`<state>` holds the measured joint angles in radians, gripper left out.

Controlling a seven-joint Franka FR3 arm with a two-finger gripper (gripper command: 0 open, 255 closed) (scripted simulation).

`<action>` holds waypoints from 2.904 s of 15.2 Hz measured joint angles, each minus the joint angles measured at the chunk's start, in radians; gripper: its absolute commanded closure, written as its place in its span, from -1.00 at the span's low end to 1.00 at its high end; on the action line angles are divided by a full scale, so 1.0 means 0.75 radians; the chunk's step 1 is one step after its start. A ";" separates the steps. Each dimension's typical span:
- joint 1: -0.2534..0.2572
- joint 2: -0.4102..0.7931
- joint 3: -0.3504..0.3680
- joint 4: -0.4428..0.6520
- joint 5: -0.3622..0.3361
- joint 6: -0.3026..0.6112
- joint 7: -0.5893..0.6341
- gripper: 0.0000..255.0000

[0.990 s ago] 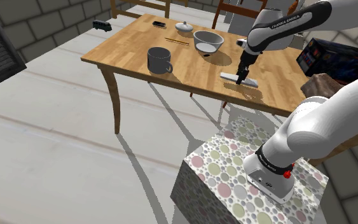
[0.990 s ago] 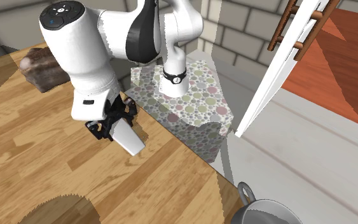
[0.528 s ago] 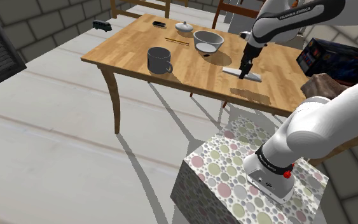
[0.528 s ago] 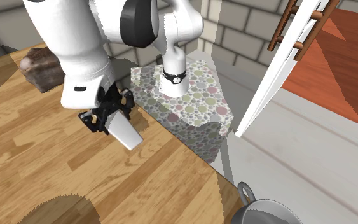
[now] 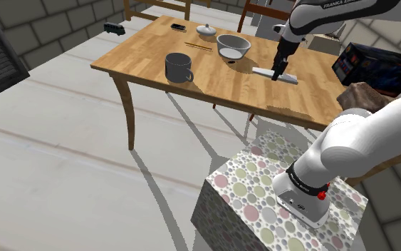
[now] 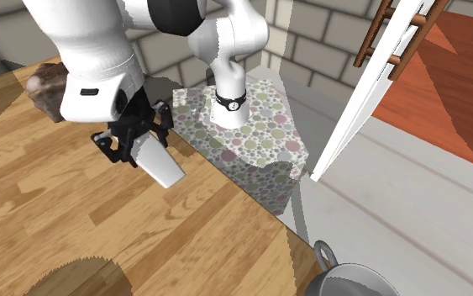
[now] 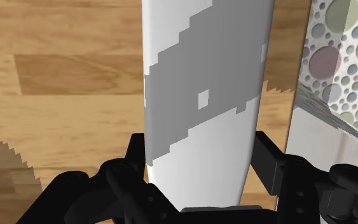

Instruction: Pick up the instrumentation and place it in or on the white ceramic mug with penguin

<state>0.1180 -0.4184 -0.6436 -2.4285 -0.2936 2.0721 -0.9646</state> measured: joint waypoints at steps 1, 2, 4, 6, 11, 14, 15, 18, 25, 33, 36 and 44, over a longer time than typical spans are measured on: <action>-0.001 -0.008 0.005 0.013 0.000 -0.021 0.000 1.00; -0.002 -0.017 0.011 0.026 0.000 -0.042 0.002 1.00; 0.000 -0.026 0.023 0.058 0.005 -0.084 0.004 1.00; -0.002 -0.042 0.034 0.077 0.004 -0.119 0.007 1.00; -0.002 -0.067 0.057 0.142 0.010 -0.208 0.008 1.00; 0.007 -0.062 0.070 0.184 0.021 -0.246 0.014 1.00; 0.017 -0.053 0.083 0.186 0.031 -0.242 0.032 1.00; 0.069 0.012 0.128 0.221 0.081 -0.228 0.100 1.00; 0.185 0.221 0.208 0.389 0.209 -0.216 0.223 1.00; 0.282 0.503 0.280 0.662 0.351 -0.238 0.327 1.00; 0.310 0.612 0.306 0.786 0.398 -0.263 0.366 1.00; 0.344 0.964 0.370 1.232 0.522 -0.380 0.458 1.00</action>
<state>0.3758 0.3044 -0.3659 -1.5047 0.0982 1.7870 -0.6213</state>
